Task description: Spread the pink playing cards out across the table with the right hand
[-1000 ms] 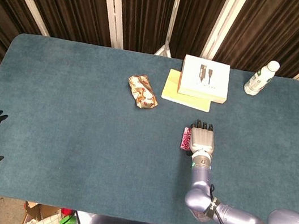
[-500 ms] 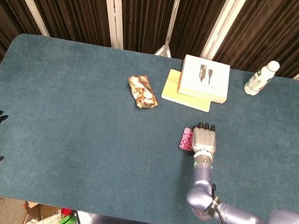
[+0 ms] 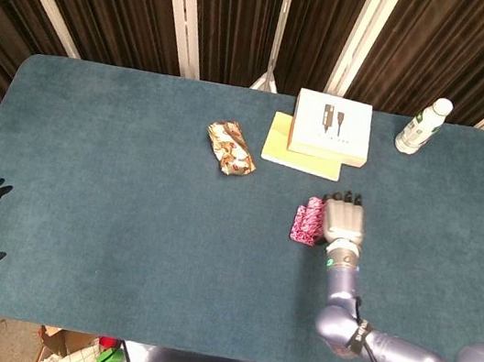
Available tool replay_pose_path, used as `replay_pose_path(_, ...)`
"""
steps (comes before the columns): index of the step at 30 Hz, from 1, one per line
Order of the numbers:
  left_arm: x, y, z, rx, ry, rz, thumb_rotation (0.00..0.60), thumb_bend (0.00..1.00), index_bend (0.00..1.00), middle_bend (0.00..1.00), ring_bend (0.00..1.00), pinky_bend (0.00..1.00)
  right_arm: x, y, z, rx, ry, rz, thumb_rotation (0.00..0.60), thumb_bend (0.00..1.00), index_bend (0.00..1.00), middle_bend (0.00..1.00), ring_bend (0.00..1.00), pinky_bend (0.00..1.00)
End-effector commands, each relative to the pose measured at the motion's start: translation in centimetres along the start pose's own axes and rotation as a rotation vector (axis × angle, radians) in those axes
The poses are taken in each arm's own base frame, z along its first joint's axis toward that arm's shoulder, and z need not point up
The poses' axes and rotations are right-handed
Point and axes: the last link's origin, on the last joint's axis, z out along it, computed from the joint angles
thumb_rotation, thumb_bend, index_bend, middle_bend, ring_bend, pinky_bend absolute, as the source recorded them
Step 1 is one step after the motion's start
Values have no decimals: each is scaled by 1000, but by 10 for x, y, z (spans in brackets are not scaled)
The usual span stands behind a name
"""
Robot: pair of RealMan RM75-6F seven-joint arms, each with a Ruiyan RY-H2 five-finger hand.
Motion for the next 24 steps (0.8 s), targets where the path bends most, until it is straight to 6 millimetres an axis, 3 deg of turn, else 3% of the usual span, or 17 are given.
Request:
replay_pose_path(1, 0, 0, 0, 1, 0, 0, 600, 9, 0, 0, 0, 0, 7, 21, 2, -44, 7, 11, 600, 397, 620, 189, 0, 0)
replay_pose_path(9, -1, 2, 0, 5, -7, -1, 600, 9, 0, 0, 0, 0, 2, 72, 9, -134, -32, 12, 600, 397, 621, 189, 0, 0)
replay_pose_path(18, -2, 4, 1, 8, -13, 2, 600, 9, 0, 0, 0, 0, -14, 81, 11, -131, -65, 8, 600, 397, 618, 188, 0, 0)
replay_pose_path(21, -2, 3, 1, 11, -13, 3, 600, 9, 0, 0, 0, 0, -17, 81, 12, -131, -66, 1, 600, 397, 504, 156, 0, 0)
replay_pose_path(24, -2, 3, 1, 13, -12, 2, 600, 8, 0, 0, 0, 0, -19, 81, 11, -132, -69, -8, 600, 398, 252, 42, 0, 0)
